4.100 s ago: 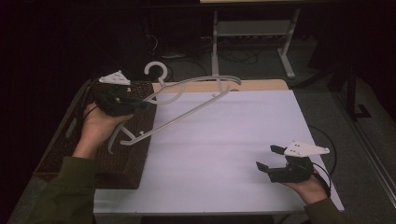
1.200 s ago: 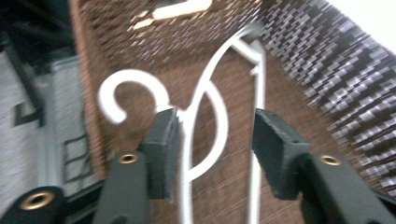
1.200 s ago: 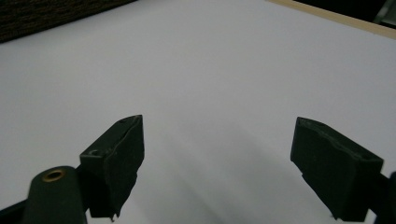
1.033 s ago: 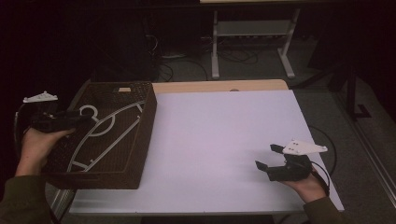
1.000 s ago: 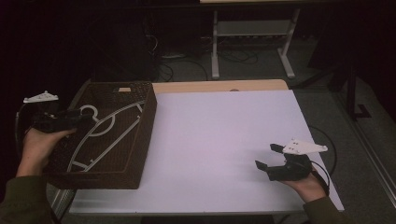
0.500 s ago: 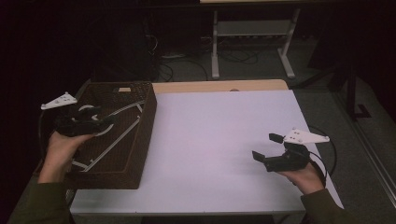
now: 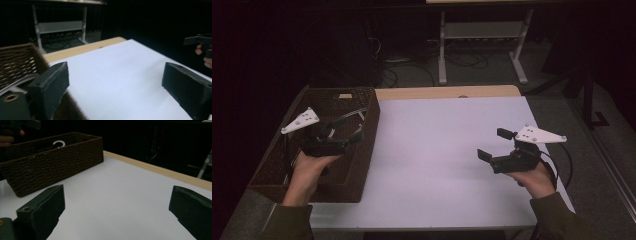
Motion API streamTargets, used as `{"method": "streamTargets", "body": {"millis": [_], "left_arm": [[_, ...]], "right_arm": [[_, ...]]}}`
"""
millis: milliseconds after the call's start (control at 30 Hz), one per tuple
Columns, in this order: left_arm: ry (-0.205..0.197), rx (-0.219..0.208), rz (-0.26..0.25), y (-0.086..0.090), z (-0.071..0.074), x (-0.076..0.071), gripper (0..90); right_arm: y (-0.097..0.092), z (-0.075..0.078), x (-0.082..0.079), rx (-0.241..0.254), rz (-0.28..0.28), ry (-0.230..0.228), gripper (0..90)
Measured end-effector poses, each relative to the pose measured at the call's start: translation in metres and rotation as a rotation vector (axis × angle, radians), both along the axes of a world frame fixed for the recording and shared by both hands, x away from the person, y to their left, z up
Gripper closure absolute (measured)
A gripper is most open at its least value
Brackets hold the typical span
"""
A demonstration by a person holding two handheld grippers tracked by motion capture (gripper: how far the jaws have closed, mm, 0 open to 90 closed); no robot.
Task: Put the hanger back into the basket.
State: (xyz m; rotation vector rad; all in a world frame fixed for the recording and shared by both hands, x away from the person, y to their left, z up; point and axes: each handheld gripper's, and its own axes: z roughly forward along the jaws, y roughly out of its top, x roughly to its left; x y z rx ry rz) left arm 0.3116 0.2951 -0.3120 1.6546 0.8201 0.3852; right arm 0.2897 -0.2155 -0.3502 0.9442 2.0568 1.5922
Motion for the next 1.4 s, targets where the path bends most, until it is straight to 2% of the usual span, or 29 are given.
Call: {"method": "streamTargets", "body": {"millis": [200,400,500,700,1400], "left_arm": [[-0.024,-0.045,-0.038,-0.011,-0.005,-0.004,0.0],[-0.043,-0.058,-0.065,-0.020,-0.010,-0.007,0.0],[-0.046,-0.047,-0.074,-0.025,-0.012,-0.008,0.0],[-0.078,-0.037,-0.073,-0.027,-0.015,-0.010,0.0],[-0.083,-0.038,-0.078,-0.027,-0.020,-0.013,0.0]], "right_arm": [[-0.001,0.012,0.005,0.059,-0.010,-0.026,0.0],[-0.002,0.023,0.009,0.100,-0.001,-0.064,0.0],[-0.001,0.029,0.009,0.118,-0.006,-0.075,0.0],[-0.001,0.035,0.009,0.132,-0.006,-0.103,0.0],[-0.002,0.039,0.008,0.137,-0.007,-0.113,0.0]]}}
